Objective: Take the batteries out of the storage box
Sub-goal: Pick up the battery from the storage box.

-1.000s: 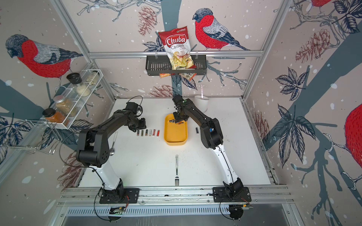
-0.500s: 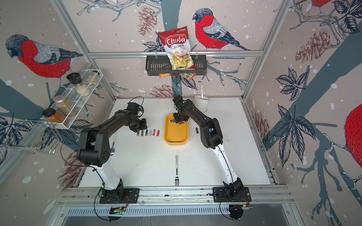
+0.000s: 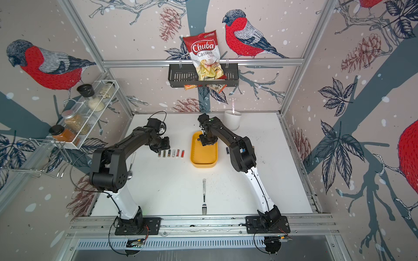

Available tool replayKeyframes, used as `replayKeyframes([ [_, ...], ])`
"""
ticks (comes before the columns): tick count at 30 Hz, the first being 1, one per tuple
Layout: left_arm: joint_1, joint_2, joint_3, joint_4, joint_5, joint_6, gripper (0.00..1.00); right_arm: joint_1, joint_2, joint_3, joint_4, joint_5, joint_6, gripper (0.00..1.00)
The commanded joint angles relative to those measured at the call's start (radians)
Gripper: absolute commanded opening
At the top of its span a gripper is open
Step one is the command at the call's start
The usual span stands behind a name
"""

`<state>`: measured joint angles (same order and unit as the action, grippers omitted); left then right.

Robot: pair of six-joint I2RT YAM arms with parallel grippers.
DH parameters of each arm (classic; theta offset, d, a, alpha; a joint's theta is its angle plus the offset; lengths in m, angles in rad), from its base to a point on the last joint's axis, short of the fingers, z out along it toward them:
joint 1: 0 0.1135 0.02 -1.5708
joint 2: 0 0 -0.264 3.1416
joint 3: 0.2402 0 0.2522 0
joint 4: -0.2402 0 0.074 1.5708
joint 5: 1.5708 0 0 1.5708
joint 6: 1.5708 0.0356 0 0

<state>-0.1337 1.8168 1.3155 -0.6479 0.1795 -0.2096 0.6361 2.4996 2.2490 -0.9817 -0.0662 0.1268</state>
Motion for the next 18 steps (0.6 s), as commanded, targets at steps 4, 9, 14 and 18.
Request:
replayKeyframes([
  [4, 0.001, -0.011, -0.002, -0.008, -0.011, 0.007, 0.32, 0.006, -0.022, -0.005, -0.046, 0.012, -0.015, 0.53],
  [9, 0.0, -0.013, -0.005, -0.005, -0.009, 0.007, 0.32, 0.008, -0.04, -0.038, -0.051, 0.057, -0.021, 0.58],
  [14, 0.0, -0.017, -0.006, -0.005, -0.009, 0.007, 0.32, 0.013, -0.05, -0.039, -0.064, 0.081, -0.027, 0.61],
  [18, 0.0, -0.018, -0.006, -0.007, -0.008, 0.007, 0.32, 0.016, -0.056, -0.028, -0.082, 0.111, -0.028, 0.62],
])
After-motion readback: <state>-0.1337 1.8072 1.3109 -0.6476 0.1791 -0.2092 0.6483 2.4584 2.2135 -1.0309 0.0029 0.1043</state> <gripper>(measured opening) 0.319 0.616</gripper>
